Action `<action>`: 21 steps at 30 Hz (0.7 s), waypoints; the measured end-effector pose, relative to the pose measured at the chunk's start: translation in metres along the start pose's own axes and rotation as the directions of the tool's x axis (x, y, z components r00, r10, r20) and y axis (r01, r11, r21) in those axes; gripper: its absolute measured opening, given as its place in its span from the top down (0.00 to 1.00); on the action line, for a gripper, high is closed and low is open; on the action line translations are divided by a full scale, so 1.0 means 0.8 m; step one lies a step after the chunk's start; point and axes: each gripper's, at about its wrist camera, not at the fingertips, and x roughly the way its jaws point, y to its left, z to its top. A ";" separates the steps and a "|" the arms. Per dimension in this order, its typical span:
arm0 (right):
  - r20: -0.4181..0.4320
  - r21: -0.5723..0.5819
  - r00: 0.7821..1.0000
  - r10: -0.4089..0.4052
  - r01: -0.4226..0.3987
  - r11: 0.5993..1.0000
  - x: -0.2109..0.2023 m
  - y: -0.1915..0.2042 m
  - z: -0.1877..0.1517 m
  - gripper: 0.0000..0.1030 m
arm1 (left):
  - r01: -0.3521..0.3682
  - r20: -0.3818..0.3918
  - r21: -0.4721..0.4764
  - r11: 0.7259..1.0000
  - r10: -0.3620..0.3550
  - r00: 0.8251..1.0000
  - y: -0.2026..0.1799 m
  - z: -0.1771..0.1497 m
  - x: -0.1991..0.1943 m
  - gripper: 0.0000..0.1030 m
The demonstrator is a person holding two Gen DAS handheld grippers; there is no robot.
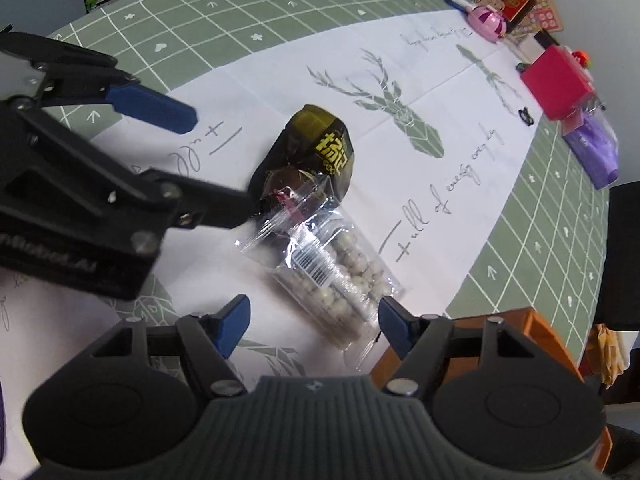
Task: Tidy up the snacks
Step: 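Close the left tool on the chocolate packet while the right tool lowers over the candy bag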
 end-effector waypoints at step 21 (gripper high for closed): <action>-0.068 0.045 0.997 -0.045 0.048 0.998 0.040 -0.007 0.031 0.35 | 0.021 -0.083 -0.089 0.996 -0.028 0.996 0.008 0.018 0.074 0.32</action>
